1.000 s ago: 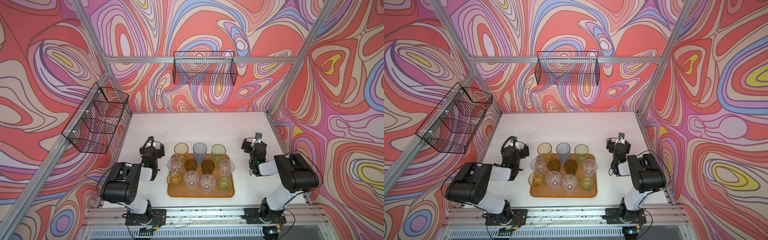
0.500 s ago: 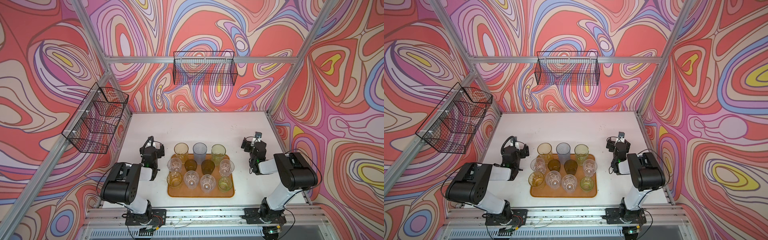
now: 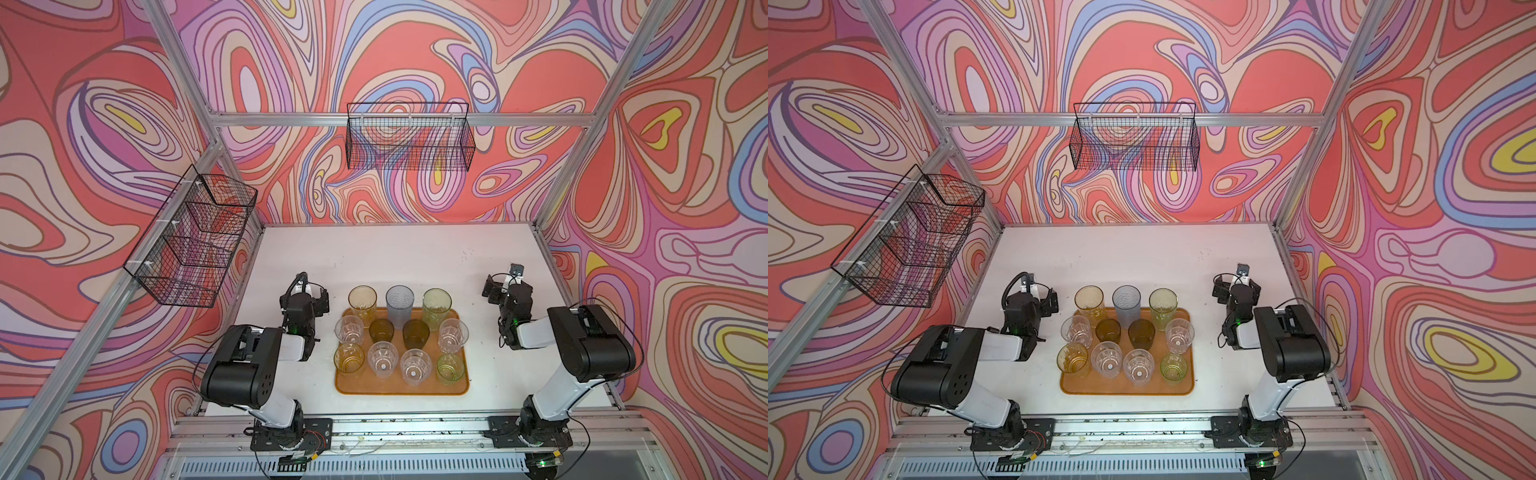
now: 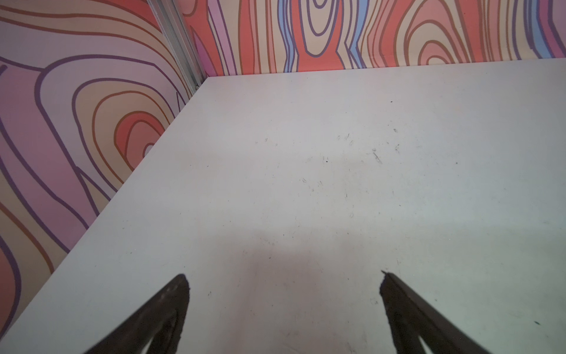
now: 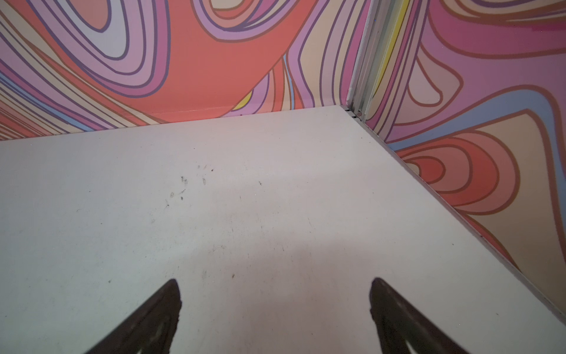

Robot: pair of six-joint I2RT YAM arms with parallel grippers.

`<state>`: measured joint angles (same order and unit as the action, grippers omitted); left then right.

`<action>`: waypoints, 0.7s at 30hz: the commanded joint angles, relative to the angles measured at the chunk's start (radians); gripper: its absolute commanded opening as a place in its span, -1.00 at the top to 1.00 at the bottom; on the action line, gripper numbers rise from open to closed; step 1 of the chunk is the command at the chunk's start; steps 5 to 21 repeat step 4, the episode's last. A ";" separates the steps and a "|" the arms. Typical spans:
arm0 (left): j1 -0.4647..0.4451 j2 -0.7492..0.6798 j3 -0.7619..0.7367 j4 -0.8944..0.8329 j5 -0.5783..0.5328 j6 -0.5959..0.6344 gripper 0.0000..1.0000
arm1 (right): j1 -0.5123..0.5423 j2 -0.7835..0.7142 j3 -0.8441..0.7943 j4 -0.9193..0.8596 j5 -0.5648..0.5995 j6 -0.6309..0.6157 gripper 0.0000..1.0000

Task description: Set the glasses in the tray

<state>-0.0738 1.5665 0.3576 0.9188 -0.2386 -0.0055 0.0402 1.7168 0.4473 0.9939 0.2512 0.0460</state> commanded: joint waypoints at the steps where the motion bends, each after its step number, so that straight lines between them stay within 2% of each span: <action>1: 0.009 -0.015 0.013 -0.005 0.020 -0.011 -1.00 | -0.004 0.009 0.010 -0.006 -0.005 0.006 -0.97; 21: 0.009 -0.016 0.009 0.002 0.018 -0.008 -1.00 | -0.004 0.007 0.011 -0.004 -0.005 0.005 -0.97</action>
